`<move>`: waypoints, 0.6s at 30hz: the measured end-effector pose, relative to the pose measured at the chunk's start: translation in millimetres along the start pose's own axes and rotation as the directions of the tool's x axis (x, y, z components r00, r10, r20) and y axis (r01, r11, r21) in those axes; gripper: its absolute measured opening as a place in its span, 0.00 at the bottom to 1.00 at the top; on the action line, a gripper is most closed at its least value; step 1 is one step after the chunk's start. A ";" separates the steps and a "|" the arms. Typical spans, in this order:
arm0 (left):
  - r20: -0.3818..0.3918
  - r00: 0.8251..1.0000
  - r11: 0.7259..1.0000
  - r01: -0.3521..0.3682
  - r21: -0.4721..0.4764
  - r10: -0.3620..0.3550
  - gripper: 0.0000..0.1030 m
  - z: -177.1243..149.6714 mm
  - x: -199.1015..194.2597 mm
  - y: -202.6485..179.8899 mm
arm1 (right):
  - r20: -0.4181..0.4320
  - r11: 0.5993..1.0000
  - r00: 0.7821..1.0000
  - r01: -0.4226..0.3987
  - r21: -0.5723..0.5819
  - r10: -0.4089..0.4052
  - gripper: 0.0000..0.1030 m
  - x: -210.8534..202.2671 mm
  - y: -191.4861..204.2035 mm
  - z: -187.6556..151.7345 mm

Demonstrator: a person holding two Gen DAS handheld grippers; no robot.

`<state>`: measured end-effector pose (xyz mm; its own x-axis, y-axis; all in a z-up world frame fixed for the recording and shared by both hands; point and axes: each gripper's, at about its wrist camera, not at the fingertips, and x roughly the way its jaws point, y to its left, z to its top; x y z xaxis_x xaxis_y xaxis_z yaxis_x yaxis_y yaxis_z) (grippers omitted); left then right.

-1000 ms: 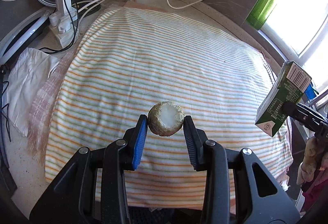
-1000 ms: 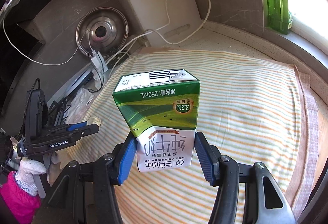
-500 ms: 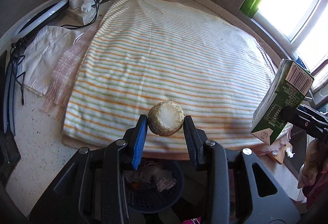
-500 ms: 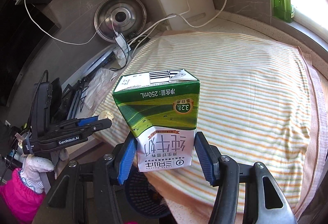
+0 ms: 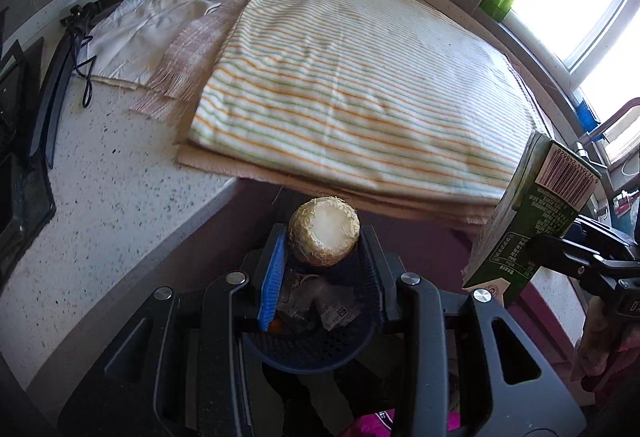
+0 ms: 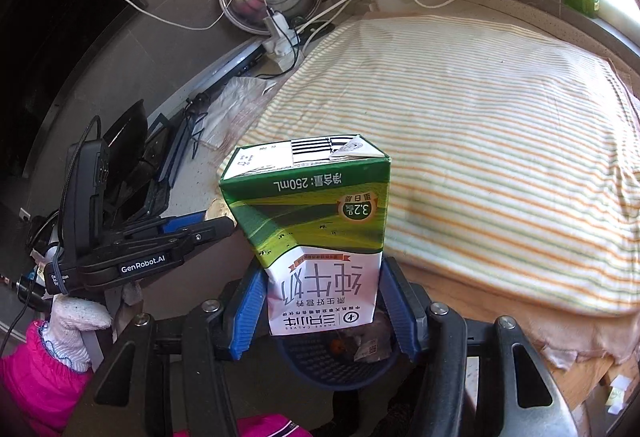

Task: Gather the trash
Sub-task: 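Carry the food and milk carton down to the blue wastebasket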

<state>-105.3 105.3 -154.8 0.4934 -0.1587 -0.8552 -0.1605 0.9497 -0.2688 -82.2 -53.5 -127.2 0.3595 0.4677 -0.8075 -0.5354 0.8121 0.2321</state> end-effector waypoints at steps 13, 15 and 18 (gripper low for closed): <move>-0.060 0.998 1.000 -0.010 -0.016 0.009 0.35 -45.2 7.4 25.8 | -0.122 1.000 0.992 0.016 0.012 -0.014 0.57 44.9 24.6 -52.5; -0.072 0.997 1.000 -0.010 -0.023 0.008 0.35 -50.0 10.9 28.0 | -0.139 1.000 0.990 0.025 0.016 -0.023 0.57 50.7 24.2 -59.8; -0.090 0.996 0.999 -0.018 -0.026 0.015 0.35 -58.5 17.5 31.1 | -0.160 0.999 0.986 0.038 0.027 -0.033 0.57 59.8 21.9 -67.3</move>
<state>-151.6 116.3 -204.0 0.4123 -0.1678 -0.8955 -0.1917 0.9449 -0.2653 -123.9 -31.2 -206.9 0.2497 0.3786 -0.8913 -0.5008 0.8382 0.2157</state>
